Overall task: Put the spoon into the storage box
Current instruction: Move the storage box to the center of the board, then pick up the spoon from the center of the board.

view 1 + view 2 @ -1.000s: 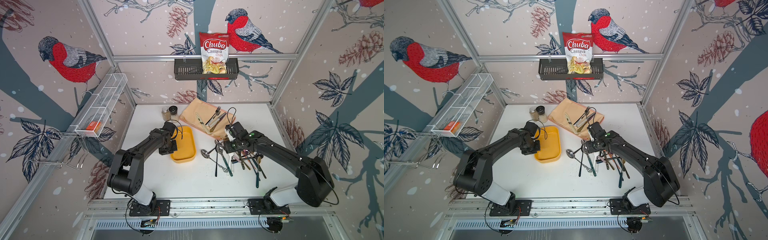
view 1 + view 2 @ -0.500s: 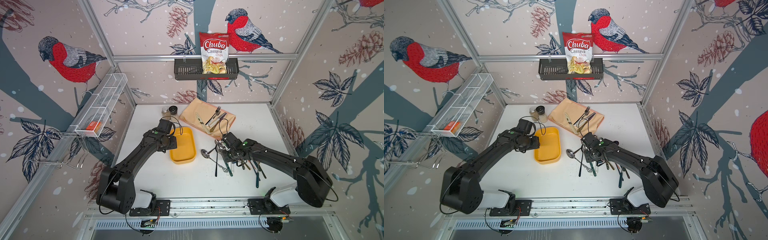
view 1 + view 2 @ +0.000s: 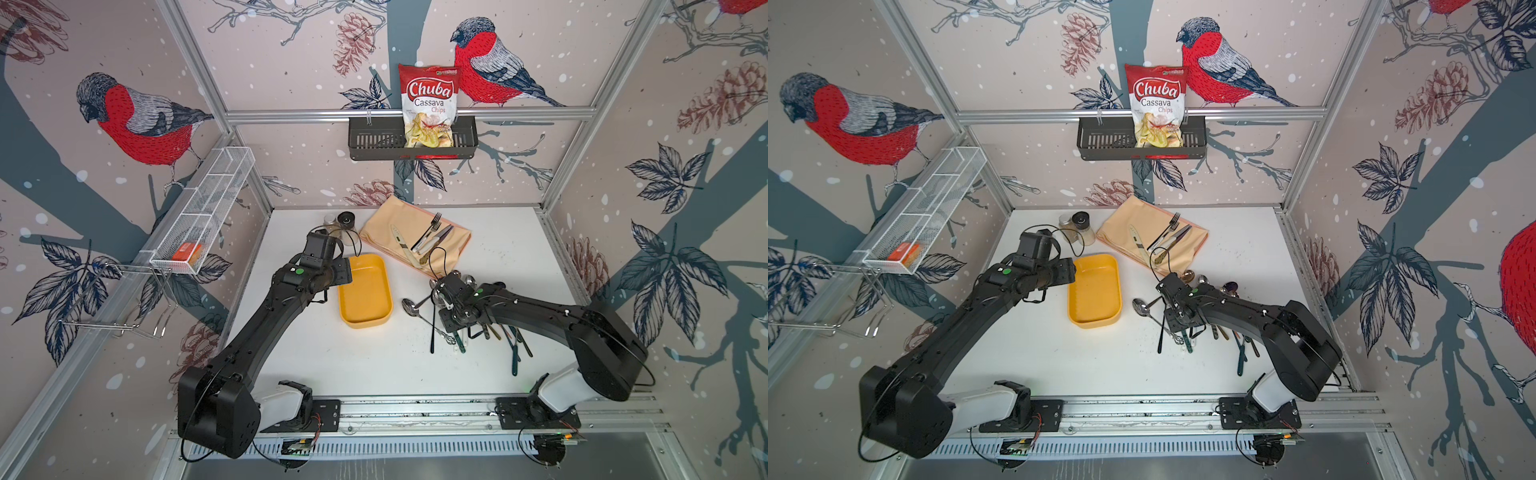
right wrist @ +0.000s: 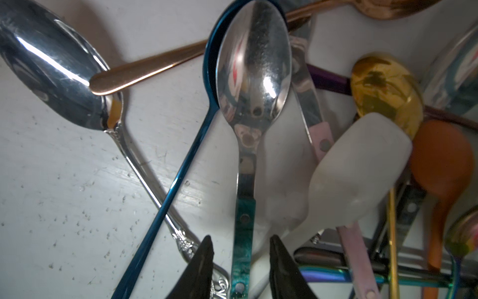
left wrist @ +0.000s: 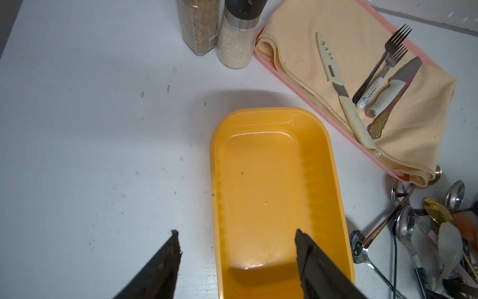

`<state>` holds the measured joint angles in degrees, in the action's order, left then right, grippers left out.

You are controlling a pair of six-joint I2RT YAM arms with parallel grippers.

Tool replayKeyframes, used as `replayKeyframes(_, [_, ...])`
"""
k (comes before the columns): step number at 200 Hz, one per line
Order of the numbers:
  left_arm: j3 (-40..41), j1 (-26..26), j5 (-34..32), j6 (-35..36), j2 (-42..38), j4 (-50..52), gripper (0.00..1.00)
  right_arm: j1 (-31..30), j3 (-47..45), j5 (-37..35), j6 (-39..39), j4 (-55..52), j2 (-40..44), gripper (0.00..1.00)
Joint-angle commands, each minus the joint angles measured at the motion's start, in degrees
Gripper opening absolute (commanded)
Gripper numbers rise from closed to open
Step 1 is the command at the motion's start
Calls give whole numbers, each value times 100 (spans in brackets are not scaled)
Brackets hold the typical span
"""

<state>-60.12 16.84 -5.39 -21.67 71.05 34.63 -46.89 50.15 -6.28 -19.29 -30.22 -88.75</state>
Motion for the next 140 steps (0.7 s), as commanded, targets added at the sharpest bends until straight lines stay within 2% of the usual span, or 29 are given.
replayKeyframes(1, [-106, 7, -217, 157, -5, -100, 72, -1, -66, -32, 152, 159, -83, 38])
replayKeyframes(81, [-133, 3, -215, -7, -171, -205, 73, 38, -102, 221, 248, 246, -459, 31])
replayKeyframes(140, [47, 2, -237, -72, -165, -141, 74, 27, -131, 356, 165, 207, -576, 22])
